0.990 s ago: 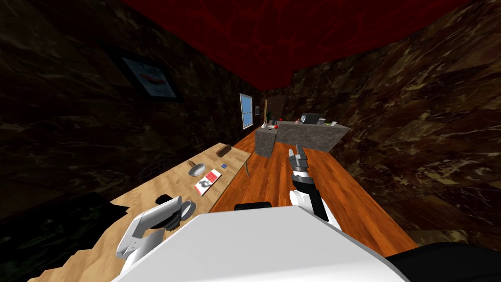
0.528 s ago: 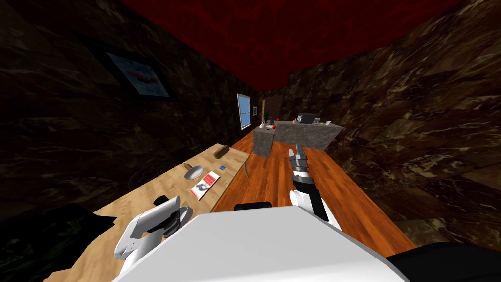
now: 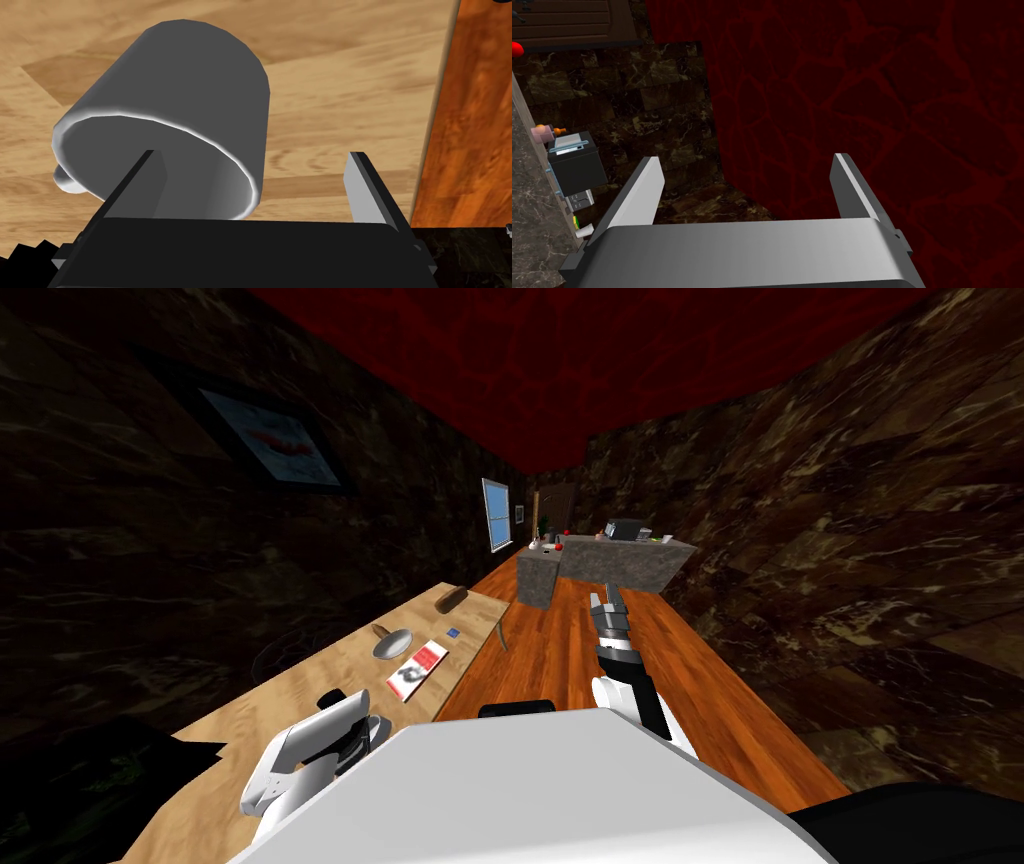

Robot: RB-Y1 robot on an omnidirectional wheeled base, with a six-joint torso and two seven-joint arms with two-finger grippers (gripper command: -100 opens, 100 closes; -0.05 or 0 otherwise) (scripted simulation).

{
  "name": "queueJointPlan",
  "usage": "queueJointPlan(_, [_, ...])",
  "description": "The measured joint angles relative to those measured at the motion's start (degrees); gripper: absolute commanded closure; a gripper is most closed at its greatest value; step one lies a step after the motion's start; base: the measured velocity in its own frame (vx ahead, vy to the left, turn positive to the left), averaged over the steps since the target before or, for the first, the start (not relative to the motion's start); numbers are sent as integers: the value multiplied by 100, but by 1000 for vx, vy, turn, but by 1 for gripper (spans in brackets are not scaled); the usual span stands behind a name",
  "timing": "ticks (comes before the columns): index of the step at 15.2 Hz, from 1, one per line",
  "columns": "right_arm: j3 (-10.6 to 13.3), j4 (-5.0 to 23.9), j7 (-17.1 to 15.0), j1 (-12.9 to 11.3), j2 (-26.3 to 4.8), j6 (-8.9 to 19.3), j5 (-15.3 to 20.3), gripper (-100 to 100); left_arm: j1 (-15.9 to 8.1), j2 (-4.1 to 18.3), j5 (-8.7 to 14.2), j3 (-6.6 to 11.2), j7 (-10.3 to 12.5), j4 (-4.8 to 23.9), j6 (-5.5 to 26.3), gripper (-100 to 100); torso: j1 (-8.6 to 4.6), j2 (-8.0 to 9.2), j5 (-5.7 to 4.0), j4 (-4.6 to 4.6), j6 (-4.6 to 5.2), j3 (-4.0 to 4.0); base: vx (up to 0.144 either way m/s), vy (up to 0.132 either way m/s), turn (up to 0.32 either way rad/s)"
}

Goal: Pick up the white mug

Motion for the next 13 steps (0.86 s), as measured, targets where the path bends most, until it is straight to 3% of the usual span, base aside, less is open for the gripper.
queueJointPlan(3, [0,0,0,0,0,0,0,0,-13,-11,-15,-46,11,236,-248,-100,3,2,1,0,0,1,1,18,23])
queueJointPlan(4, [0,0,0,0,0,0,0,0,-13,-14,-17,-52,14,255,-283,100,1,2,0,1,0,1,0,0,0])
queueJointPlan(9, [0,0,0,0,0,0,0,0,-28,-16,-7,-70,-15,243,-299,100,-3,-7,-3,-9,-17,-8,0,-3,-13])
queueJointPlan(13, [0,0,0,0,0,0,0,0,6,-3,0,1,-1,1,-27,100,-16,-4,-10,-4,-15,-4,-1,-17,-15])
